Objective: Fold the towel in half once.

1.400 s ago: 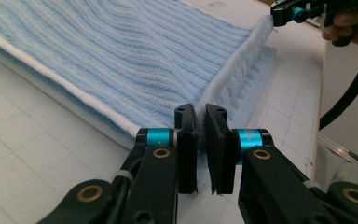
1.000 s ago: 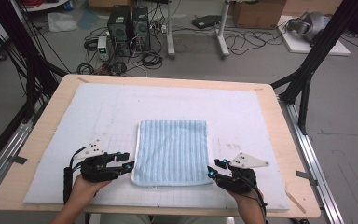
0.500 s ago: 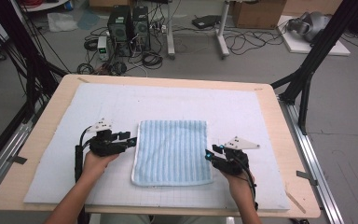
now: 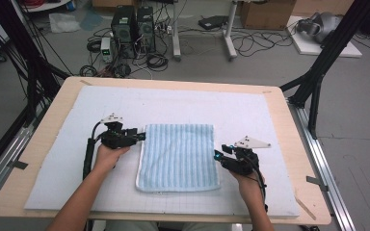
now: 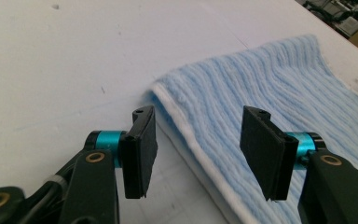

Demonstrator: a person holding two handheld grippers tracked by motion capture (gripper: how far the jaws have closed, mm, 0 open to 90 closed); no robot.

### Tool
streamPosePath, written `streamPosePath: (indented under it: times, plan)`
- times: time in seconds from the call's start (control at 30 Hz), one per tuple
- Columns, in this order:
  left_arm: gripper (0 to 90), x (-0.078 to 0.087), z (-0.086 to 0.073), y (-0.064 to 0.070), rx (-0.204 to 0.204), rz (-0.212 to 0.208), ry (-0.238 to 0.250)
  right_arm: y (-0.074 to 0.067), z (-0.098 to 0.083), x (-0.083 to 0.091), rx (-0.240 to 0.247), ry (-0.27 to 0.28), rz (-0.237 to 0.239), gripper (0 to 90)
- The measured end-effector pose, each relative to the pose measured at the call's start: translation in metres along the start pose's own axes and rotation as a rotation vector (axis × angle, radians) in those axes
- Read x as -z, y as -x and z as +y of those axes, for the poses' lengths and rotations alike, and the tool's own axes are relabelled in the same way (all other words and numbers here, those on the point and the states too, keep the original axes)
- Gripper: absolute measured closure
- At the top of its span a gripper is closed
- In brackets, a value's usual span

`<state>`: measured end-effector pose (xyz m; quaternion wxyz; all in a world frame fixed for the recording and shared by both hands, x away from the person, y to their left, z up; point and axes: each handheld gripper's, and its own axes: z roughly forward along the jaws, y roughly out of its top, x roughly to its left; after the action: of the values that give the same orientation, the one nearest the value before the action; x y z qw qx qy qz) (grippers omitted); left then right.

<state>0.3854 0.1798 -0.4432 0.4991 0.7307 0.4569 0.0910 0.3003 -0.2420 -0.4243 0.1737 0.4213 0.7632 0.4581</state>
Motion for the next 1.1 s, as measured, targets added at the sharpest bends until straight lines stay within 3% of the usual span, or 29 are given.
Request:
streamPosePath:
  times: [0.13,0.23,0.47,0.53,0.63,0.7,0.83,1.1]
  plan:
    - [46.2,-0.008,0.005,-0.002,-0.004,0.03,-0.02,0.003,0.001,0.001,0.002,0.003,0.003,57.7]
    - [51.4,-0.012,0.006,-0.004,-0.003,0.028,-0.028,0.004,0.003,0.0,0.001,0.012,0.007,57.3]
    - [79.0,-0.017,0.005,0.0,-0.075,0.015,-0.054,0.001,0.002,-0.002,0.014,0.0,0.007,56.8]
    - [84.5,-0.017,0.006,0.001,-0.076,0.023,-0.049,0.001,0.002,-0.001,0.006,0.0,0.008,56.8]
    - [86.5,-0.018,0.008,0.002,-0.098,0.013,-0.032,0.002,0.002,0.0,0.002,0.004,0.006,56.6]
    - [87.0,-0.018,0.009,0.002,-0.092,0.007,-0.017,0.003,0.002,-0.001,0.001,0.003,0.008,56.5]
    - [87.0,-0.019,0.011,-0.003,-0.048,0.028,0.026,0.003,0.002,-0.003,0.001,0.001,0.007,56.4]
    - [85.0,-0.029,0.01,-0.007,-0.032,0.064,0.02,0.002,0.001,-0.008,-0.007,-0.009,0.005,56.5]
